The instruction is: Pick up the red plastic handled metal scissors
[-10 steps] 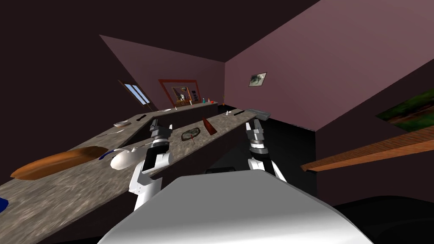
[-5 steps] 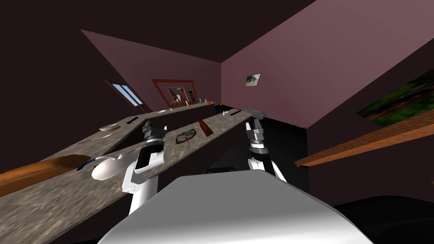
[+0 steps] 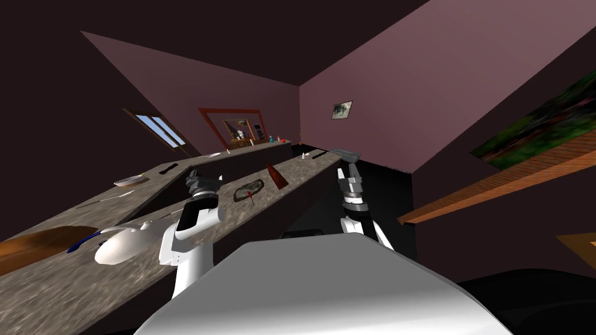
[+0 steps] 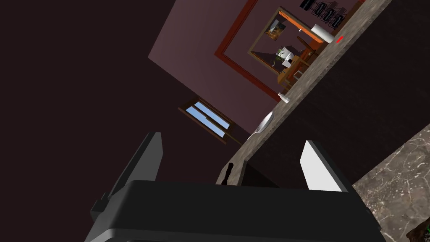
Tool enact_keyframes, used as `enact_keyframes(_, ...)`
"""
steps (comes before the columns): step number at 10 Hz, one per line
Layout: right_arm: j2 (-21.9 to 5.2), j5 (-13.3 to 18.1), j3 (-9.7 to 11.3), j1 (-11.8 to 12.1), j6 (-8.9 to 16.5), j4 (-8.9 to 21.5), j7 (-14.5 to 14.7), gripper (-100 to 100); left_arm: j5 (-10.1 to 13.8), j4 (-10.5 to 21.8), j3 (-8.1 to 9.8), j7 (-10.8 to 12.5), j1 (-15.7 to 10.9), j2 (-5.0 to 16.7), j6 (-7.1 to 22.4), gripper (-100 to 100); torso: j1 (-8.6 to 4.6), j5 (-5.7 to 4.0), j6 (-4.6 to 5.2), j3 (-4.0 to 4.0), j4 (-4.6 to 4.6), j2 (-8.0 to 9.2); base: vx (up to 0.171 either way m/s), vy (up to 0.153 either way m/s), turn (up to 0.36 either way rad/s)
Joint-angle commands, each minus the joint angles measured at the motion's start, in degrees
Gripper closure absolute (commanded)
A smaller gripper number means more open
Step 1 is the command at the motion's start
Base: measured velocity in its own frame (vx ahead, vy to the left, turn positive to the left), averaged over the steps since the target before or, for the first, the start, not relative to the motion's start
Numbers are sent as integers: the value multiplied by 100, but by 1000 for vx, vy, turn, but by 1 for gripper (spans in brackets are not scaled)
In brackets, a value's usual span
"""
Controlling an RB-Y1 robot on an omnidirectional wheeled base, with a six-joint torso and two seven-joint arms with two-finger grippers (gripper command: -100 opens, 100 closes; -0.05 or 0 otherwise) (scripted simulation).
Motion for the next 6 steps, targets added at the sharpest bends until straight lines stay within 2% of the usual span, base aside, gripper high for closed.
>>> enact_keyframes(1, 0, 0, 0, 0, 0, 0, 0, 0, 29, 48, 284, 216, -141, -37, 286, -100, 0, 0, 0, 0, 0, 0, 37, -73, -125)
enact_keyframes(2, 0, 0, 0, 0, 0, 0, 0, 0, 29, 48, 284, 216, -141, -37, 445, -100, -9, -2, 3, -2, -1, -5, 36, -58, -59)
enact_keyframes(3, 0, 0, 0, 0, 0, 0, 0, 0, 79, 133, 528, 406, -257, -38, 627, -100, -4, -1, 0, -3, -1, -5, 28, -60, -125)
enact_keyframes(4, 0, 0, 0, 0, 0, 0, 0, 0, 79, 133, 544, 406, -257, -38, 770, -100, -4, -1, 2, -1, 0, -3, 26, -50, -68)
enact_keyframes(5, 0, 0, 0, 0, 0, 0, 0, 0, 133, 217, 797, 587, -365, -41, 958, -100, -1, 0, 0, 0, 0, -1, 42, -65, -118)
enact_keyframes(6, 0, 0, 0, 0, 0, 0, 0, 0, 133, 217, 803, 587, -365, -41, 1093, -100, -5, -1, 2, -3, -1, -6, 36, -49, -63)
